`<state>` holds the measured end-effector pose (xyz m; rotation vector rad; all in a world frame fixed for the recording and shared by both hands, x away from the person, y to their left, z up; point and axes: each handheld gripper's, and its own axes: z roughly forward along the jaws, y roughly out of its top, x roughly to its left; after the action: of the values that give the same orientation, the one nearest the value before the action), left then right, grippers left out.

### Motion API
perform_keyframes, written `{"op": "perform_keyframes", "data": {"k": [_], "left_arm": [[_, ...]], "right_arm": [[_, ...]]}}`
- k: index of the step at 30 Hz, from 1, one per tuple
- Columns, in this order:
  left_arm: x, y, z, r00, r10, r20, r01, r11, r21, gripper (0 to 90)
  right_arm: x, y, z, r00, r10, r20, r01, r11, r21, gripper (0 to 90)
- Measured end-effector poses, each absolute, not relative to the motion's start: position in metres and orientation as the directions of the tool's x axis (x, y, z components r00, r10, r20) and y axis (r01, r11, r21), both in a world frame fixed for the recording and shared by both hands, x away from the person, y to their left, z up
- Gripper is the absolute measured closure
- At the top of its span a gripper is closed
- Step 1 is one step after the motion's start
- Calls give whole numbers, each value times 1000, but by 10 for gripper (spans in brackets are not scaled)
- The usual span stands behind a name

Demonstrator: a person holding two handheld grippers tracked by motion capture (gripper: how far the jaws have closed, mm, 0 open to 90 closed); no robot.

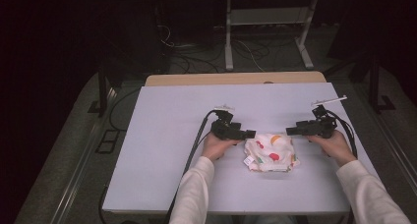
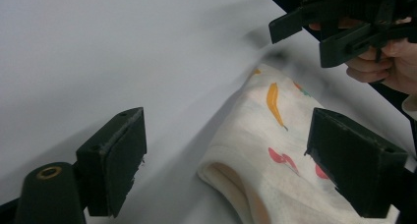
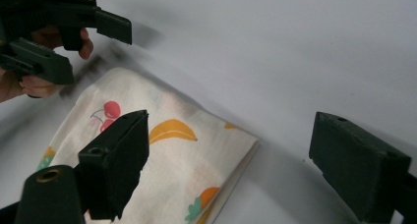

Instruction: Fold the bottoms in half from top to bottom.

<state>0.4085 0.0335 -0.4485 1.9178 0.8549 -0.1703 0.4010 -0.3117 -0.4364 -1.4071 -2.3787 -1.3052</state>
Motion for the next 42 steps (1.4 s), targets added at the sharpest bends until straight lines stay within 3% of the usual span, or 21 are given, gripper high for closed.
{"op": "perform_keyframes", "data": {"k": [13,19,23,29,42], "left_arm": [[410,29,-459,743,448,-497,651,-309,693,449],[409,26,-461,761,450,-468,630,-338,699,623],[409,26,-460,771,455,-446,614,-344,710,738],[407,26,-457,794,462,-396,578,-370,727,804],[410,44,-445,797,480,-367,567,-383,729,811]], "right_arm": [[404,-308,-447,-587,665,462,766,270,584,396],[407,-300,-451,-598,656,460,765,295,573,621],[407,-296,-451,-627,639,446,742,314,593,832],[410,-296,-452,-592,659,463,760,266,593,869],[413,-285,-449,-567,674,473,764,215,609,869]]}}
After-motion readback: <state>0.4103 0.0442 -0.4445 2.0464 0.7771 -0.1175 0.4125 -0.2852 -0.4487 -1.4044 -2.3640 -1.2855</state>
